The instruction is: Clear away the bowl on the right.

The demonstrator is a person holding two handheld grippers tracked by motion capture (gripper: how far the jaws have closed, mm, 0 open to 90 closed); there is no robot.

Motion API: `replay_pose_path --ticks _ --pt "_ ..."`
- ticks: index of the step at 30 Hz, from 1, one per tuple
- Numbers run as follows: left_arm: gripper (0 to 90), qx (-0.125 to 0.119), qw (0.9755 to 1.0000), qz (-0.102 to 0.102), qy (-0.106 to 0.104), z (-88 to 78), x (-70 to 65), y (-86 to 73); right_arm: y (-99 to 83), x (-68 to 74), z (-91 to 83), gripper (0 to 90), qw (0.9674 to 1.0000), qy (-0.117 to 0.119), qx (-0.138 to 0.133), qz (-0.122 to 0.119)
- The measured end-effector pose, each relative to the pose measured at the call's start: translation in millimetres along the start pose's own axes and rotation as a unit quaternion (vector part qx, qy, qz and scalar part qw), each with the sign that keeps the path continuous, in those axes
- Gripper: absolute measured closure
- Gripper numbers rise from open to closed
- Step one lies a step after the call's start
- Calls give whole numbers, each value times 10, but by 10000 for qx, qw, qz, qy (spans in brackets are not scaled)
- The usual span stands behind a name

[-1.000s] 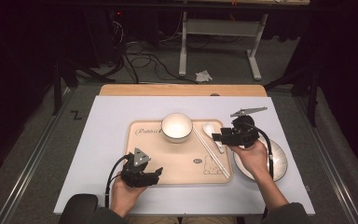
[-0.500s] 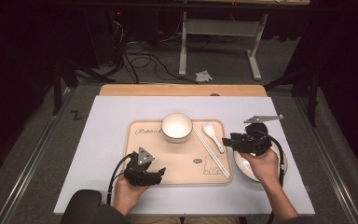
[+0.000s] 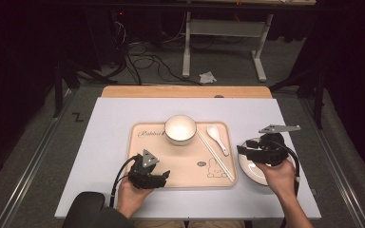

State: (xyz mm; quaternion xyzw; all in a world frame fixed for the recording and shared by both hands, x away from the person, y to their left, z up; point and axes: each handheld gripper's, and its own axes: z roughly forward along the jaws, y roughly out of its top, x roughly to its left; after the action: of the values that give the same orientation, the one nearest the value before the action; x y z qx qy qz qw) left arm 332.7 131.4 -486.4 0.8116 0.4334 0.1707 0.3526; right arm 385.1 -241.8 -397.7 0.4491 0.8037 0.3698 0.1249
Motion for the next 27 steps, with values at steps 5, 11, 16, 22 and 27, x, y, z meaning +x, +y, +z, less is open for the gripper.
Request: replay_pose_path --ticks 5,11,16,22,27 --pt "288 19 10000 14 7 1 -7 -2 -60 -39 -39 533 9999 -148 -11 -28" --pt "287 -10 10000 -2 34 -10 -11 -6 -148 -110 -104 529 9998 -189 2 67" --pt "287 -2 10000 2 46 -5 -17 -7 -225 -157 -163 528 9997 -221 2 93" --pt "287 1 10000 16 66 -1 -15 -6 -307 -210 -192 526 9995 -312 30 89" --pt "286 -22 10000 10 66 -10 -15 -7 -367 -235 -184 523 9991 -419 96 40"
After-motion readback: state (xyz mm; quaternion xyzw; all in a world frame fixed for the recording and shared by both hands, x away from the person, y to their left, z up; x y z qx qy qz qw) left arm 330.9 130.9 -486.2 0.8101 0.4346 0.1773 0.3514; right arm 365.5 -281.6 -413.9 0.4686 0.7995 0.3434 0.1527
